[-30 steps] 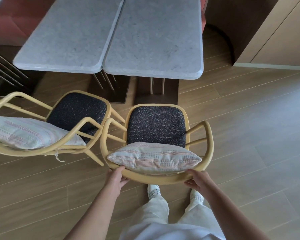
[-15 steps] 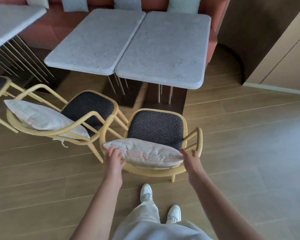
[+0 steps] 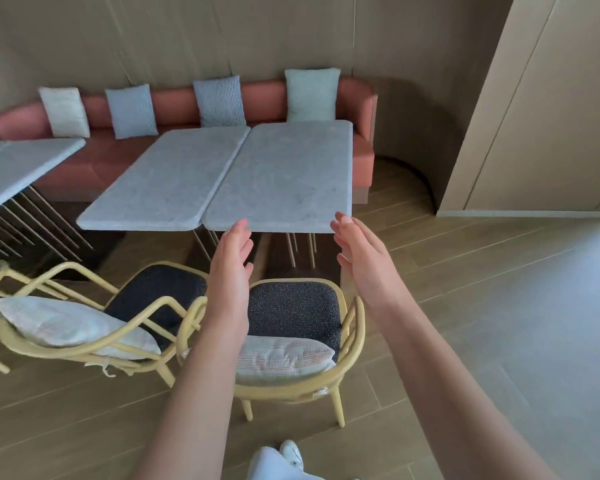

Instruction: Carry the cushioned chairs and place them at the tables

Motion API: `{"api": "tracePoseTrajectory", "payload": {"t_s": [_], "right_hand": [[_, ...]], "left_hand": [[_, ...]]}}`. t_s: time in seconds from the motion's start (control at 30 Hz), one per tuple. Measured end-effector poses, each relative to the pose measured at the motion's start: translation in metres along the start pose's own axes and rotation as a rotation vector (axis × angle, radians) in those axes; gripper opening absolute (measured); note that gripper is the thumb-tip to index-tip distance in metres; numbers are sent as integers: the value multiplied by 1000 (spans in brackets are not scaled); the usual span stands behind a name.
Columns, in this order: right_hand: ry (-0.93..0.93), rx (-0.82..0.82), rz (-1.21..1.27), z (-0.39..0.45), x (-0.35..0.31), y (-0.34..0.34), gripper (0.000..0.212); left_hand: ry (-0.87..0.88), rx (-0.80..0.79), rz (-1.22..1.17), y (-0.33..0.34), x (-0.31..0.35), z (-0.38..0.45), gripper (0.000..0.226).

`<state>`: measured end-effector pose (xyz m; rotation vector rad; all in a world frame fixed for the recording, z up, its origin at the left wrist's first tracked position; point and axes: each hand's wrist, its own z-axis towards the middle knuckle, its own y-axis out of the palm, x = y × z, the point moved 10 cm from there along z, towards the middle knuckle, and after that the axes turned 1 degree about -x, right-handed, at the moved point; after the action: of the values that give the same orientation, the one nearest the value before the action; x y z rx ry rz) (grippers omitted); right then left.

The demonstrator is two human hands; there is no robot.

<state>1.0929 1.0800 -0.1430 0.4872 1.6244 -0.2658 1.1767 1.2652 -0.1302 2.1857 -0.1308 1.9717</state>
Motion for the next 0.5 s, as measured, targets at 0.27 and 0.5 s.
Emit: {"api": "tracePoseTrajectory", "payload": {"t_s": [0.27, 0.5], "right_hand": [[-149, 44, 22, -34, -57, -34, 70], [-167, 79, -6, -51, -65, -55, 62]], "left_hand": [[89, -205, -20, 63, 44, -32, 55], [113, -269, -35, 87, 52, -44, 53]]}}
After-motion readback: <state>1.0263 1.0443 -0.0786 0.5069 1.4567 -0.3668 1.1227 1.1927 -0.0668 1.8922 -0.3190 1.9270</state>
